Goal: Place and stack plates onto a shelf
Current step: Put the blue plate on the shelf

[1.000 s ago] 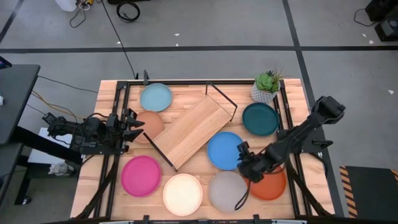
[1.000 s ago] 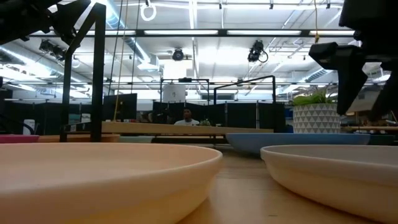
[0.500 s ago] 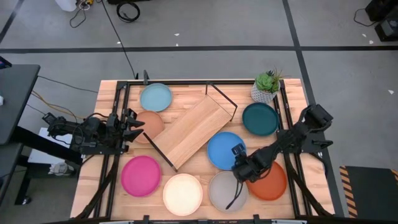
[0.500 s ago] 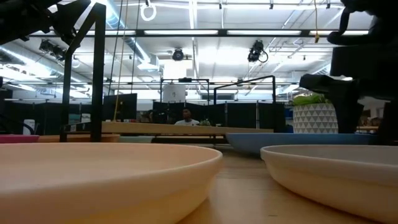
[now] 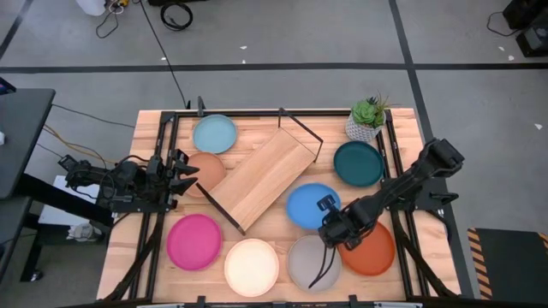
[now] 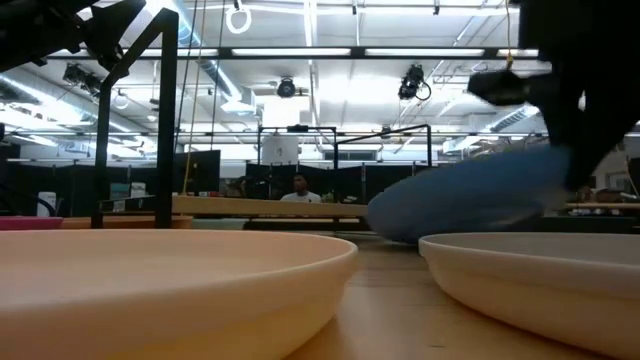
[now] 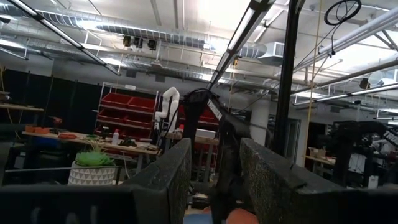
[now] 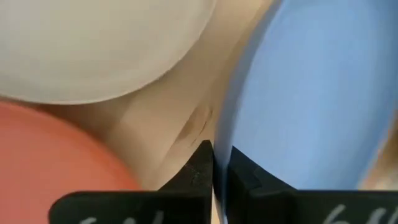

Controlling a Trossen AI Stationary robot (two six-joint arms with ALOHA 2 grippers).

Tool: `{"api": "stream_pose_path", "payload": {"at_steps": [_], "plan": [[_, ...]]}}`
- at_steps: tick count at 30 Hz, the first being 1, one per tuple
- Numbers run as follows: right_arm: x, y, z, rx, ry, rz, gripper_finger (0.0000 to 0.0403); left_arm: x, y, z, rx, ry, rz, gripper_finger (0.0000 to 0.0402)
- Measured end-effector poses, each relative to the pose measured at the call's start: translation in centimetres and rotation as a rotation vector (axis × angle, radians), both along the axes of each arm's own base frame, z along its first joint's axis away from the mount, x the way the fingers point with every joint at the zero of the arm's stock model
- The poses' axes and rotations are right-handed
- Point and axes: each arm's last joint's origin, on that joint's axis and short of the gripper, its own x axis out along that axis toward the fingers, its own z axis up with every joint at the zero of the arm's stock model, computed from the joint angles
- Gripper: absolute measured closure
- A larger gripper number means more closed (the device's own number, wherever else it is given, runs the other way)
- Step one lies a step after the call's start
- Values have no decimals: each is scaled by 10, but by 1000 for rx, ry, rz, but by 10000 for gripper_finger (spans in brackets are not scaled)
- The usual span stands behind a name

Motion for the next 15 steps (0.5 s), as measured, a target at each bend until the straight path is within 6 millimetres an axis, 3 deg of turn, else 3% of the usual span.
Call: {"api": "stream_pose_path", "payload": {"at_steps": [7, 15], "plan": [[8, 5, 38, -85, -67, -3, 381, 0, 0, 0, -1, 0, 0, 256], [22, -11, 35, -202, -182, 2, 380, 0, 0, 0, -1, 0, 0, 256]]}}
